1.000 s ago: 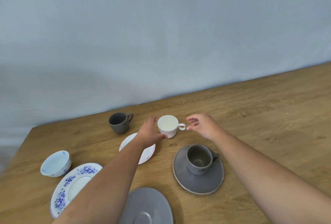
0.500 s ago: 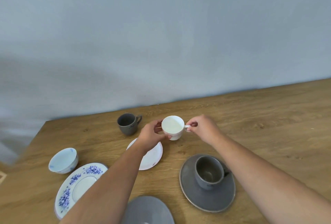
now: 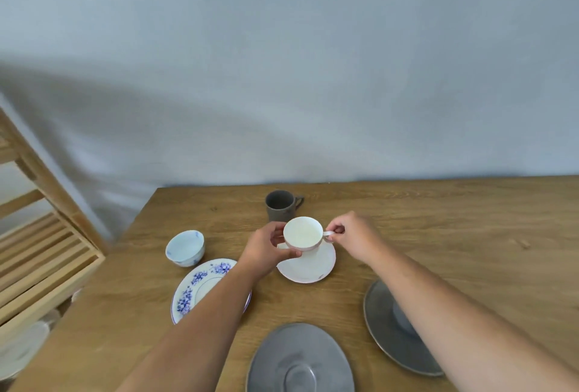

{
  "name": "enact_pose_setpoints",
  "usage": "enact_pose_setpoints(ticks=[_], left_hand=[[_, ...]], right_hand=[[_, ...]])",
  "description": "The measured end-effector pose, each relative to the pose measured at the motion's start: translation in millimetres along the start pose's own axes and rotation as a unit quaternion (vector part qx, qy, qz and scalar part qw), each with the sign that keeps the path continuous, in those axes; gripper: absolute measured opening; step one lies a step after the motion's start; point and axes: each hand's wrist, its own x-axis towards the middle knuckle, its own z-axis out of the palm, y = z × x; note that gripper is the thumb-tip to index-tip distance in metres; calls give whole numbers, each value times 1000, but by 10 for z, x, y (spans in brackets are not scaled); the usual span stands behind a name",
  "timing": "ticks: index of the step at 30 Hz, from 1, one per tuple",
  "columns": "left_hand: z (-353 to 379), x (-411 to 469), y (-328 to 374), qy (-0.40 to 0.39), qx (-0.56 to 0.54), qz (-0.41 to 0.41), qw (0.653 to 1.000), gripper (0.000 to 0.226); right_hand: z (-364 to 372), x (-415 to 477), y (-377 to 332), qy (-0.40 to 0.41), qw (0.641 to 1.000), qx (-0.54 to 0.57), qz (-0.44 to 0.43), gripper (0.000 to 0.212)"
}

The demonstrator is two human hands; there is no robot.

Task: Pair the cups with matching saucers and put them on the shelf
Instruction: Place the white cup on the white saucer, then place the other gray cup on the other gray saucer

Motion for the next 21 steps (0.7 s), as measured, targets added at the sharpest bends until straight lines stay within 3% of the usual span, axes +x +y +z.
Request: enact_pose_setpoints(ticks=[12,21], left_hand=[[60,-52,-56,6,16,-22,1000,74],[-178,-65,-50,26,1,-40,999,79]], right_hand=[[122,-55,28,1,1000,-6,9,6],[-239,93,-20,-58,998,-16,2,25]])
